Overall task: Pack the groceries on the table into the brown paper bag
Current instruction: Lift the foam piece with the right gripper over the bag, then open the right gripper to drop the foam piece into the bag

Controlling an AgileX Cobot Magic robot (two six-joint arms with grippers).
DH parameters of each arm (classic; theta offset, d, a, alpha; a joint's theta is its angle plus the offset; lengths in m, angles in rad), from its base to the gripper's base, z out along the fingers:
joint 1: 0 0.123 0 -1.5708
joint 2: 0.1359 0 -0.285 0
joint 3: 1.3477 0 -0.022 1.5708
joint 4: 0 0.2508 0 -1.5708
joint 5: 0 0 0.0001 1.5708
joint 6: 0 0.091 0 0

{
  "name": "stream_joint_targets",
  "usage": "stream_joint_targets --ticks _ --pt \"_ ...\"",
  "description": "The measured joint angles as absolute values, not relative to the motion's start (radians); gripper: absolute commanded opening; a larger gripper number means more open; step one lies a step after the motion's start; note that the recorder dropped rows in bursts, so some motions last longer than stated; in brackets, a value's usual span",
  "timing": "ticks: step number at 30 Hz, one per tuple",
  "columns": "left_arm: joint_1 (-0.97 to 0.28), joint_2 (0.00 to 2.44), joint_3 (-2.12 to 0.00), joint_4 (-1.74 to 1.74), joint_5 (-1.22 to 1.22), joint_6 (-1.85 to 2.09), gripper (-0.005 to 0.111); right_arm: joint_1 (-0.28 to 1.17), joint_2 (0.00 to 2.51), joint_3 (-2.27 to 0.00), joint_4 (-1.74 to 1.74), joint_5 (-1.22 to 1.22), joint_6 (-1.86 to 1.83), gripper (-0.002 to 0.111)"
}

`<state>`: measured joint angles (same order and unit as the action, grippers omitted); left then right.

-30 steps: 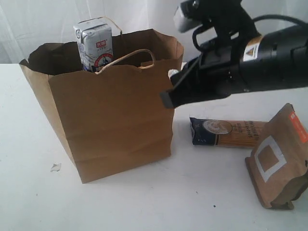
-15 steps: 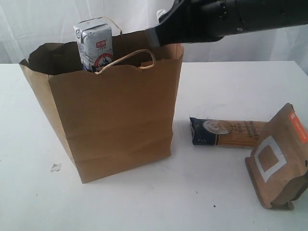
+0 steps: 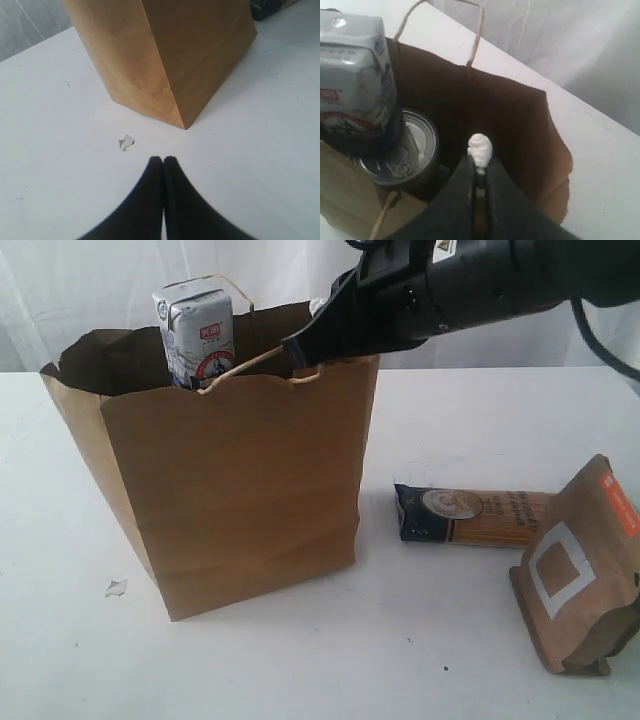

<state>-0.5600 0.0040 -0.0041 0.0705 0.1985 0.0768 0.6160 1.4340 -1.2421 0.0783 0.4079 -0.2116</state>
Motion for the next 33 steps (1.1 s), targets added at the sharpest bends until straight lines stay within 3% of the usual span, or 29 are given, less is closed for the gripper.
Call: stream_joint_targets --ticks 12,21,33 --pt "-0.560 0.004 -0.004 0.071 0.199 0.077 0.000 0.606 1.458 -1.242 0.078 0.411 -0.212 0.001" --pt "-0.560 0.004 -0.004 0.071 0.199 0.077 0.000 0.606 1.458 -1.277 0.078 0.444 -0.212 0.026" --pt "-0.560 0.004 -0.004 0.071 0.199 0.077 0.000 0.606 1.418 -1.302 0.065 0.486 -0.212 0.027"
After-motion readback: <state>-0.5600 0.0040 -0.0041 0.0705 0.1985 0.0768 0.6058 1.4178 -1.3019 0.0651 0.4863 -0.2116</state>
